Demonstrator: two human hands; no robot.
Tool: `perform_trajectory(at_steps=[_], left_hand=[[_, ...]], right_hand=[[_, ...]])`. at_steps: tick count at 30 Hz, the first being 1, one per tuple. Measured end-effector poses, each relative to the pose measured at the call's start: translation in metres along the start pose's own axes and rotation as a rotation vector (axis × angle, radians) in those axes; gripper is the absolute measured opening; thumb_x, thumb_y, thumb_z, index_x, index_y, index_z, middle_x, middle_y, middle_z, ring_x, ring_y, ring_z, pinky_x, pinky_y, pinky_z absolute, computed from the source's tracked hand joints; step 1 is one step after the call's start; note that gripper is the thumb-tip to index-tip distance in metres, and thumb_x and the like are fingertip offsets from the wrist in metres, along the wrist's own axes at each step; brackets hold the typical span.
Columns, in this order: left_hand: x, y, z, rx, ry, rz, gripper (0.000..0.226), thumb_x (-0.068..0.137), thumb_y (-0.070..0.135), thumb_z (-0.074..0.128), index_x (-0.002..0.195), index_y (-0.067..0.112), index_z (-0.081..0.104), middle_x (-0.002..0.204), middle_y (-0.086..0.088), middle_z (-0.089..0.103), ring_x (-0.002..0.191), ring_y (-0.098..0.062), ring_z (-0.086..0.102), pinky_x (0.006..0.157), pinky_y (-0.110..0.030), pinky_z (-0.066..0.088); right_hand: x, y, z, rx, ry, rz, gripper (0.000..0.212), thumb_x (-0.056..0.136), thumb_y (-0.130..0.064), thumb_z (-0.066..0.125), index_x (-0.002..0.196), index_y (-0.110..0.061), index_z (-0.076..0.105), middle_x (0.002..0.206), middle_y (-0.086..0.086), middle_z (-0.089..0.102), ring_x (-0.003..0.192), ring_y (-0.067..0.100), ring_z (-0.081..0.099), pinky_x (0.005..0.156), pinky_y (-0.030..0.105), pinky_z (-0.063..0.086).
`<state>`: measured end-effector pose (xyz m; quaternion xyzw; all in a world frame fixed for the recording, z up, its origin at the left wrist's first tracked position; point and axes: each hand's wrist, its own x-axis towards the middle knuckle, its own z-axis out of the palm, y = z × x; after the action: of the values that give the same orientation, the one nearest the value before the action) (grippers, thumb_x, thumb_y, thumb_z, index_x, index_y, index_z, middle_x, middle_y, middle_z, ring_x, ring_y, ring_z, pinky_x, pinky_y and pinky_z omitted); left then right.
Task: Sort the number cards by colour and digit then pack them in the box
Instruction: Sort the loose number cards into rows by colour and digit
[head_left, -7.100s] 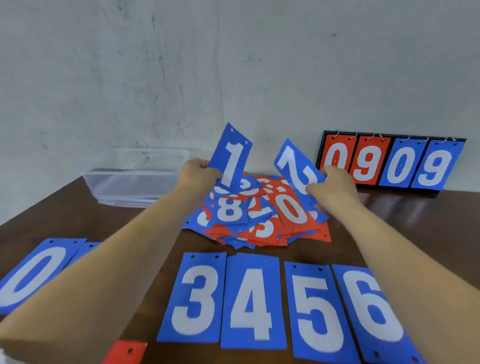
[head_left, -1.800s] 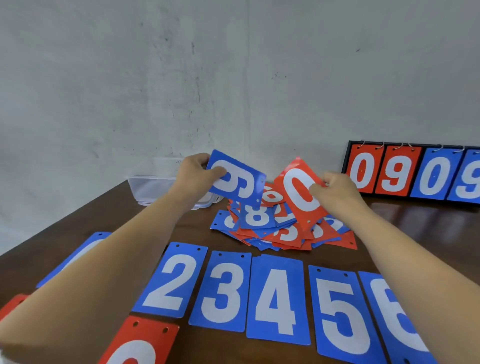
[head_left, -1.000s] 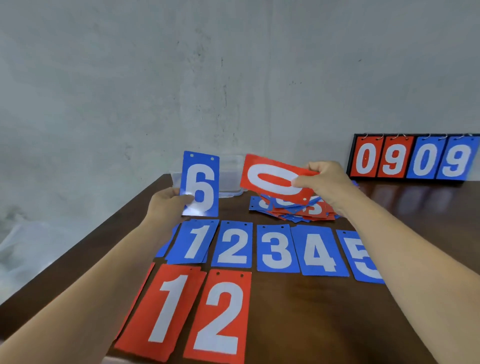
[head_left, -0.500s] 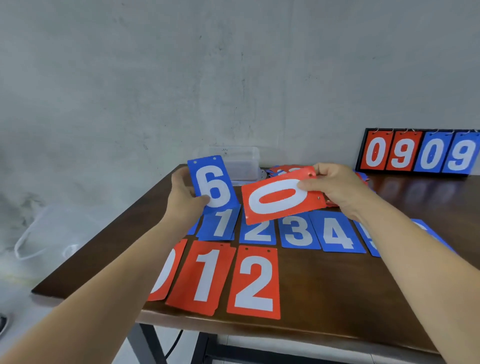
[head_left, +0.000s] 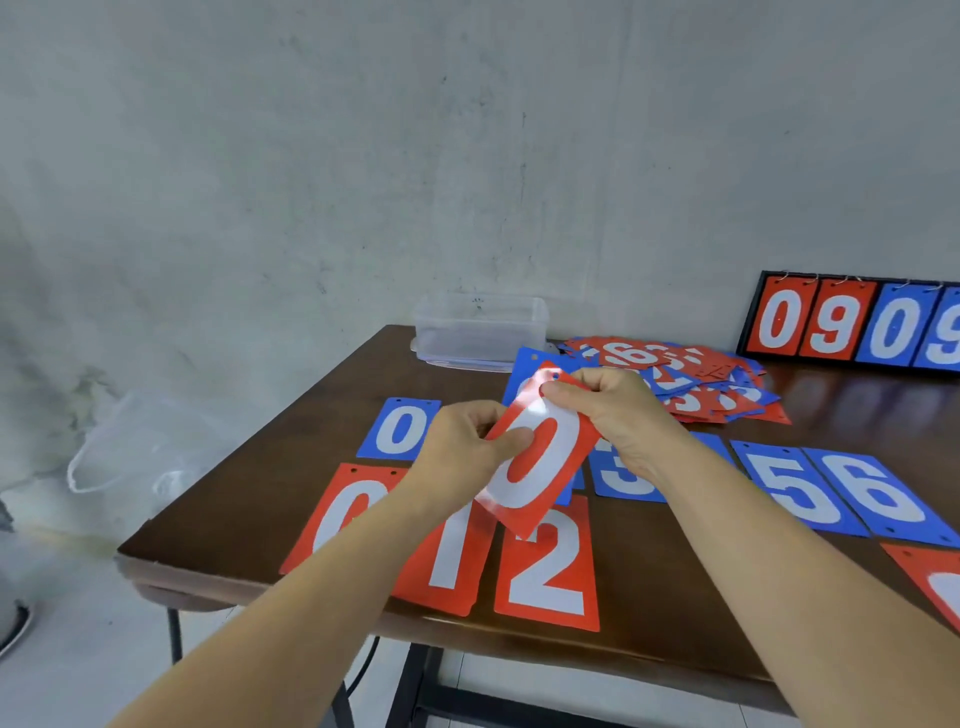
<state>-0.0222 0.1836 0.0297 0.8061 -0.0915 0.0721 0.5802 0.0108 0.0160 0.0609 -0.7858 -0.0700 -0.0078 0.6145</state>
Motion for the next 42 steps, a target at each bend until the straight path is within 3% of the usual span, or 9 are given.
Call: perform_trajectory(at_steps=[3,6,10,14,20,28,33,39,42], left_hand=[[-0.005,-0.006,-0.003,-0.124,0.022,-0.101,0.010,0.090,0.023,0.066,0.098,0.017,0.069,0.093,0.000,0.075,0.080,-0.014,0.073,0.073,-0.027,0.060],[-0.012,-0.010,-0.013,-0.204,0.079,-0.202,0.016,0.090,0.027,0.066,0.102,0.018,0.070,0.097,-0.001,0.075,0.086,-0.019,0.073,0.083,-0.038,0.059],[-0.015,-0.013,-0.049,-0.236,0.236,-0.297,0.009,0.092,0.031,0.063,0.096,0.024,0.066,0.091,0.010,0.071,0.079,-0.012,0.068,0.078,-0.031,0.056],[-0.023,-0.017,-0.100,-0.189,0.361,-0.386,0.032,0.088,0.033,0.067,0.116,0.019,0.064,0.110,-0.002,0.070,0.096,-0.029,0.068,0.092,-0.054,0.051],[-0.053,-0.043,-0.123,0.082,0.336,-0.455,0.033,0.087,0.035,0.068,0.116,0.020,0.063,0.110,-0.002,0.069,0.098,-0.027,0.067,0.089,-0.050,0.054],[-0.060,-0.074,-0.098,0.474,0.412,-0.323,0.041,0.093,0.032,0.061,0.130,0.015,0.056,0.120,-0.002,0.066,0.090,-0.012,0.058,0.078,-0.026,0.051],[-0.061,-0.086,-0.094,0.690,0.351,-0.324,0.051,0.091,0.039,0.061,0.136,0.016,0.050,0.125,-0.002,0.061,0.111,-0.021,0.058,0.093,-0.038,0.052],[-0.058,-0.077,-0.088,0.786,0.377,-0.350,0.056,0.091,0.036,0.063,0.141,0.019,0.043,0.136,-0.007,0.048,0.125,-0.026,0.046,0.102,-0.043,0.045],[-0.051,-0.067,-0.077,0.734,0.358,-0.264,0.051,0.091,0.028,0.062,0.139,0.019,0.047,0.136,-0.008,0.049,0.126,-0.026,0.045,0.103,-0.045,0.043]], right_hand=[[-0.003,0.002,0.006,0.034,-0.022,-0.004,0.008,0.090,-0.022,0.066,0.086,-0.015,0.069,0.077,0.002,0.072,0.069,0.013,0.069,0.062,0.020,0.056],[-0.006,0.009,0.011,0.078,0.036,-0.034,0.012,0.091,-0.013,0.062,0.085,-0.020,0.070,0.078,-0.006,0.073,0.074,0.008,0.070,0.067,0.020,0.055],[-0.008,0.023,0.015,-0.031,0.153,-0.064,0.031,0.088,-0.002,0.063,0.115,-0.017,0.064,0.106,-0.006,0.063,0.072,0.002,0.064,0.049,0.009,0.047],[-0.008,0.032,0.016,-0.053,0.172,0.001,0.058,0.088,-0.005,0.066,0.137,-0.024,0.043,0.120,-0.001,0.053,0.077,0.003,0.059,0.043,0.014,0.046],[-0.013,0.033,0.015,0.038,0.170,0.059,0.077,0.086,-0.007,0.069,0.148,-0.027,0.028,0.090,-0.008,0.062,0.071,0.005,0.062,0.038,0.015,0.046],[-0.017,0.036,0.009,0.046,0.202,0.053,0.074,0.085,-0.008,0.069,0.146,-0.028,0.032,0.098,-0.004,0.061,0.072,0.006,0.062,0.038,0.017,0.048],[-0.023,0.040,0.003,0.047,0.214,0.036,0.072,0.084,-0.008,0.071,0.144,-0.026,0.035,0.103,-0.001,0.066,0.079,0.013,0.068,0.051,0.029,0.055],[-0.030,0.048,-0.013,-0.020,0.229,0.021,0.029,0.085,-0.010,0.071,0.110,-0.018,0.058,0.097,0.000,0.067,0.074,0.008,0.066,0.048,0.020,0.053],[-0.033,0.051,-0.020,-0.022,0.245,0.047,0.020,0.085,-0.012,0.071,0.101,-0.018,0.060,0.096,0.002,0.068,0.075,0.011,0.067,0.057,0.026,0.055]])
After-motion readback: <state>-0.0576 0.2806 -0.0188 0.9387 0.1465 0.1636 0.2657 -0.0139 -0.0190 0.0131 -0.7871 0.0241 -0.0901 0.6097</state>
